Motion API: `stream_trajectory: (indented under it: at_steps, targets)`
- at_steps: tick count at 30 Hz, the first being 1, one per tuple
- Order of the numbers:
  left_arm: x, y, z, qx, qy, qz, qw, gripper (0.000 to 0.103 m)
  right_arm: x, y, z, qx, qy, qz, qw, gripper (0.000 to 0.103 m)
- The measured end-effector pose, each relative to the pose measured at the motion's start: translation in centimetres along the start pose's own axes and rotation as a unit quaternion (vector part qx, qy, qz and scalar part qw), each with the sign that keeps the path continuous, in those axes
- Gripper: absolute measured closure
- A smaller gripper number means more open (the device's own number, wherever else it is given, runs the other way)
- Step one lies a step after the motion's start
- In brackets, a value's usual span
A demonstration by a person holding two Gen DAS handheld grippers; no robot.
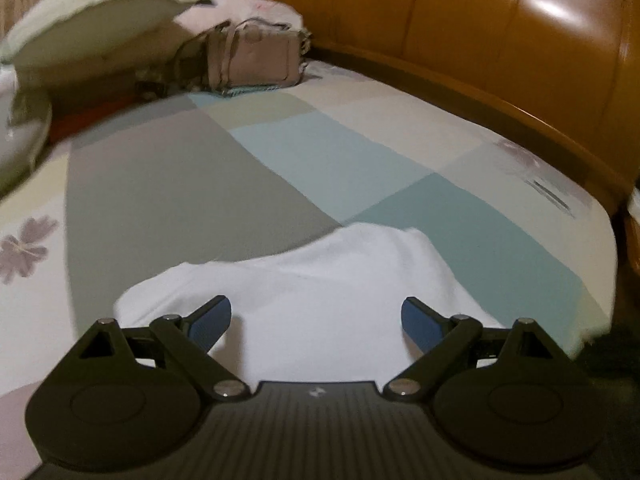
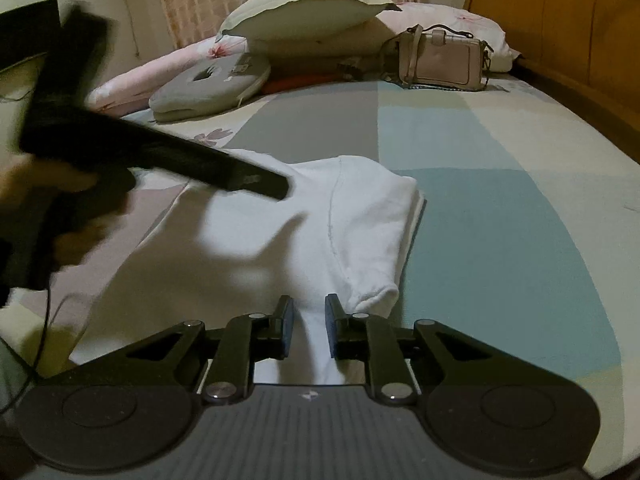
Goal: Fold clothes
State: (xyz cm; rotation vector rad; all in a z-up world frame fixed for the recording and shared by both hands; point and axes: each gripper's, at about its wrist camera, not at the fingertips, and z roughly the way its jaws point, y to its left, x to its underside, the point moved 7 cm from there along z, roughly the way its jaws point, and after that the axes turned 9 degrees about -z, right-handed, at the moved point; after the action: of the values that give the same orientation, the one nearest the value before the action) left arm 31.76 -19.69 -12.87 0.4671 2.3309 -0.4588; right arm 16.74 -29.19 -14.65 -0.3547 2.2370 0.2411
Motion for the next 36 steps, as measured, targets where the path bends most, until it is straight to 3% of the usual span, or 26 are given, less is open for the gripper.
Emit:
stream_trajectory:
  at_steps: [2, 8, 12, 15, 17, 24, 30, 36]
  targets:
    - [-0.2, 0.2, 1.7, -0.004, 0.008, -0.003, 1.0, 0.011, 0.1, -0.1, -0.1, 0.0, -0.001, 0.008, 1.0, 0.083]
    - [-0.1, -0.1, -1.9, -0.044, -0.001, -0.005, 0.999, 0.011, 0.4, 0.1, -0.4, 0.003, -0.003, 0.013, 1.0, 0.081]
    - [2.3, -1.0, -5.0, -0.06, 0.02, -0.018, 0.9978, 0.011, 0.1, 0.5, -0.5, 0.001, -0.002, 0.02, 1.0, 0.066]
    - [4.9, -1.2, -5.1, -0.054, 0.045, -0.054, 0.996, 0.01, -0.1, 1.5, -0.8, 0.01, 0.008, 0.007, 1.0, 0.05]
    - [6.5, -1.1, -5.0, -0.058, 0.059, -0.075, 0.9938, 0.011, 0.0, 2.4, -1.4, 0.02, 0.015, -0.008, 1.0, 0.047]
    - [6.7, -1.6, -10.4, -0.046, 0.007, -0.085, 0.9953, 0.01, 0.2, 3.4, -5.2, 0.046, 0.011, -0.009, 0.999, 0.037]
    - [7.9, -0.7, -12.2, -0.039, 0.005, -0.113, 0.9928, 0.01, -0.6, 4.1, -8.6, 0.048, -0.008, -0.001, 0.999, 0.026]
    - [8.7, 0.5, -12.3, -0.035, 0.002, -0.128, 0.9912, 0.01, -0.6, 4.1, -7.3, 0.046, 0.0, 0.008, 0.999, 0.02]
